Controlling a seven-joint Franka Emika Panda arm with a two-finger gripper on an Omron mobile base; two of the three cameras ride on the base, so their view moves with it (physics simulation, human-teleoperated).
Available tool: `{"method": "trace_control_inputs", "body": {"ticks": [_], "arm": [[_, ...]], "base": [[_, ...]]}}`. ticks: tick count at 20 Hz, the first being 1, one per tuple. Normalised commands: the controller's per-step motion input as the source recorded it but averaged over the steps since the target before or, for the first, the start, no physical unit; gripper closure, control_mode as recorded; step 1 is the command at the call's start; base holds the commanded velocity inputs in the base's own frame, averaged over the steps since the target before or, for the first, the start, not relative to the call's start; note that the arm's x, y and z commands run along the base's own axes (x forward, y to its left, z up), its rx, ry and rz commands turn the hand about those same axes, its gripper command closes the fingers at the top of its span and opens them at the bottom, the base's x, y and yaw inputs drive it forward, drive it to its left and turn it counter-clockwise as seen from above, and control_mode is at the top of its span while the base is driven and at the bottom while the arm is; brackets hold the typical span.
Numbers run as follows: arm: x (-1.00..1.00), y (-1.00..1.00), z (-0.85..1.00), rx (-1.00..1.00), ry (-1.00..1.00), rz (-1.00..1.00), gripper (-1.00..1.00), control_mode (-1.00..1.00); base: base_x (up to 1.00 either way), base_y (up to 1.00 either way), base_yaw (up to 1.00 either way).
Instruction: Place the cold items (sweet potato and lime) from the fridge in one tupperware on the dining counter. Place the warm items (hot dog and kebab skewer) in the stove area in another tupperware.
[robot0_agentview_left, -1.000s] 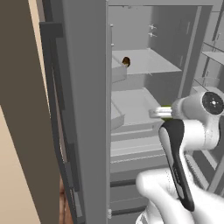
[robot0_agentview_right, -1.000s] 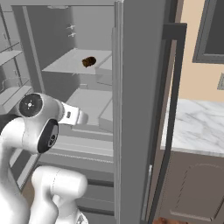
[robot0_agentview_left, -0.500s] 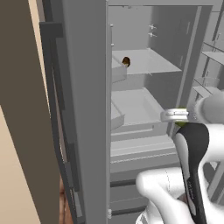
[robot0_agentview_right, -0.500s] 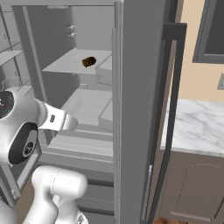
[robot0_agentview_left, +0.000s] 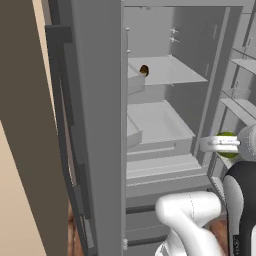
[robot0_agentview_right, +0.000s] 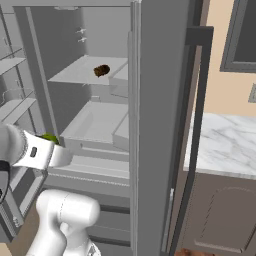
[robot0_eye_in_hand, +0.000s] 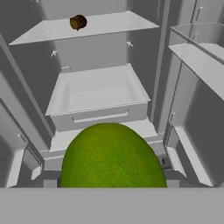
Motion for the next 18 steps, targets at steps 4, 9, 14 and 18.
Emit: {"method": "trace_control_inputs", "body": {"ticks": [4, 9, 14, 18], "arm": [[-0.73, 0.0, 0.31, 0.0, -0.03, -0.02, 1.0, -1.0], [-0.28, 0.09, 0.14, -0.02, 0.0, 0.0, 1.0, -1.0], [-0.02, 0.08, 0.21, 0.0, 0.0, 0.01, 1.0, -1.0], [-0.16, 0.1, 0.0, 0.0, 0.0, 0.0, 1.0, -1.0]], "base": [[0.0, 0.0, 0.0], [0.0, 0.0, 0.0], [0.0, 0.0, 0.0], [0.0, 0.0, 0.0]]}}
